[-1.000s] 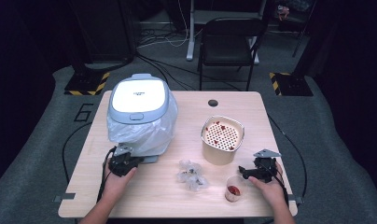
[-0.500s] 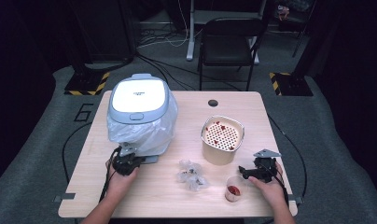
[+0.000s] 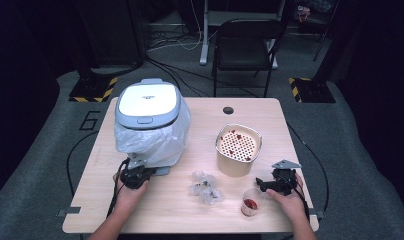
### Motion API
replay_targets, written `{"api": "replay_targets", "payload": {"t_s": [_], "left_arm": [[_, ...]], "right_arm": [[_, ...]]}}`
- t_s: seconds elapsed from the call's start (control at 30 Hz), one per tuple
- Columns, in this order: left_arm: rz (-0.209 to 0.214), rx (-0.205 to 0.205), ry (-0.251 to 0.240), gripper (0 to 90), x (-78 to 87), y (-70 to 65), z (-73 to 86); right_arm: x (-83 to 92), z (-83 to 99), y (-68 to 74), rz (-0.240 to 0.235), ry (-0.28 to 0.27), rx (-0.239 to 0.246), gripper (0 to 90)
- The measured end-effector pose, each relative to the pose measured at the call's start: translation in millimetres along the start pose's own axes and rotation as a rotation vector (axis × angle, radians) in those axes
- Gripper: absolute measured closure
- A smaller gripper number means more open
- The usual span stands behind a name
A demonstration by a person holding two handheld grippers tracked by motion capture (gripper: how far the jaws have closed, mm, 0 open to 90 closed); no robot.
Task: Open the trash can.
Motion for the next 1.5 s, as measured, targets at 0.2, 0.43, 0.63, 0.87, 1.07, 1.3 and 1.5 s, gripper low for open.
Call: {"api": "replay_targets", "payload": {"t_s": [0.2,0.43,0.63,0.87,1.07,1.3,1.5], "left_arm": [[0.013,0.027,0.004,90.0,-2.0,0.7,2.4],[0.010,0.014,0.016,90.0,-7.0,1.0,6.2],[0.016,0.010,0.014,90.0,-7.9,2.3,6.1],[0.016,0.017,0.018,90.0,-7.5,2.0,6.2],[-0.006,-0.004,0.023,90.0,-7.9,0.3,6.2],[-0.018,-0.022,0.028,90.0,-7.9,1.5,5.6],[-0.008,-0.004,0.024,90.0,-7.4,0.9,6.2]], "right_arm": [[0.4,-0.9,0.3,0.006,-0.005,-0.018,2.9],[3.5,-2.8,1.3,0.005,-0.018,-0.016,14.9],[5.9,-2.3,0.8,0.010,-0.002,-0.017,20.7],[14.8,-3.2,0.9,0.015,0.019,-0.013,24.7],[34.3,-16.7,5.8,-0.006,-0.012,0.009,30.2],[57.1,-30.1,18.3,-0.022,-0.033,0.015,35.9],[83.8,-45.7,37.4,-0.071,-0.083,0.003,38.1]]}}
Point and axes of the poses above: each handheld gripper's, and its own axes: x roughly backward along the jaws, z roughly out of its underside, y roughly to its left, the point moved 10 cm from there along -x, roughly forward along the jaws, and after that the axes turned 5 degrees about z, right-handed, at the moved point
